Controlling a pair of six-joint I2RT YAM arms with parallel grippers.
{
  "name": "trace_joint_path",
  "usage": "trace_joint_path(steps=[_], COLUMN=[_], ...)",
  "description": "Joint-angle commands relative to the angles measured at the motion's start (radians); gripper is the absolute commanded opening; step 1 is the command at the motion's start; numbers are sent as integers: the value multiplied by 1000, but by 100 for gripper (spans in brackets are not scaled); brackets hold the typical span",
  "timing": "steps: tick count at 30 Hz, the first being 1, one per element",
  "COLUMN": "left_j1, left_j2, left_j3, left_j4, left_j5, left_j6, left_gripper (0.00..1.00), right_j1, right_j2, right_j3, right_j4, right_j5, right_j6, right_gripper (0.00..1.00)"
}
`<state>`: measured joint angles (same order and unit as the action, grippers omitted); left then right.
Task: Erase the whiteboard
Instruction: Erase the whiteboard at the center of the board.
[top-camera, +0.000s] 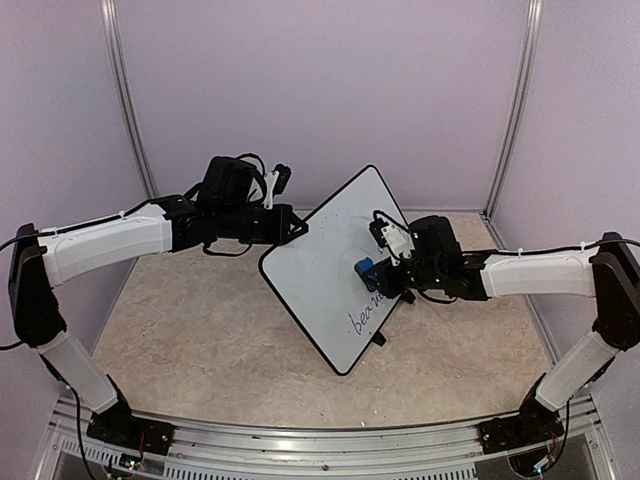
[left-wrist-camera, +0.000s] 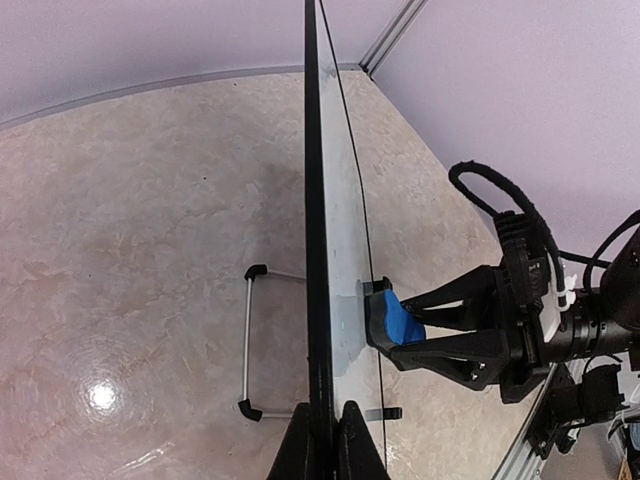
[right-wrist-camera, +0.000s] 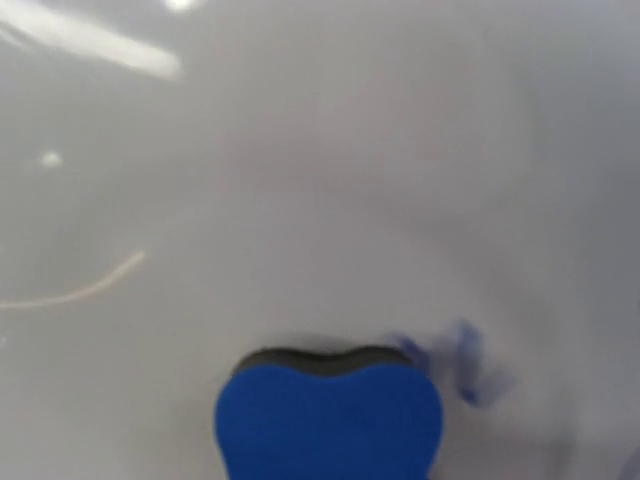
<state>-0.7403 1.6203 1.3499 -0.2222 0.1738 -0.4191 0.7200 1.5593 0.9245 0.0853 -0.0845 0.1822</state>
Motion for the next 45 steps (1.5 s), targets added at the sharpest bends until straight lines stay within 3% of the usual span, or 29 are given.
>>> trace_joint_path(steps=[1, 11, 16, 26, 45], left_j1=[-25, -28, -28, -25, -25], left_j2=[-23, -17, -16, -15, -14], left_j3=[8, 8, 8, 9, 8], left_j4=[55, 55, 55, 55, 56], left_j5=[21, 18, 18, 22, 23], left_j6=[95, 95, 95, 95, 94], left_gripper=[0, 0, 0, 0, 0], right_j1=[-44, -69, -68, -99, -101], right_j2=[22, 38, 14, 12, 56], right_j3=[-74, -127, -98, 19, 59], right_j4=[-43, -17, -10, -31, 50], right_j5=[35, 15, -49, -20, -104], right_j6=[15, 28, 26, 42, 78], right_gripper=[31, 30, 30, 31, 31])
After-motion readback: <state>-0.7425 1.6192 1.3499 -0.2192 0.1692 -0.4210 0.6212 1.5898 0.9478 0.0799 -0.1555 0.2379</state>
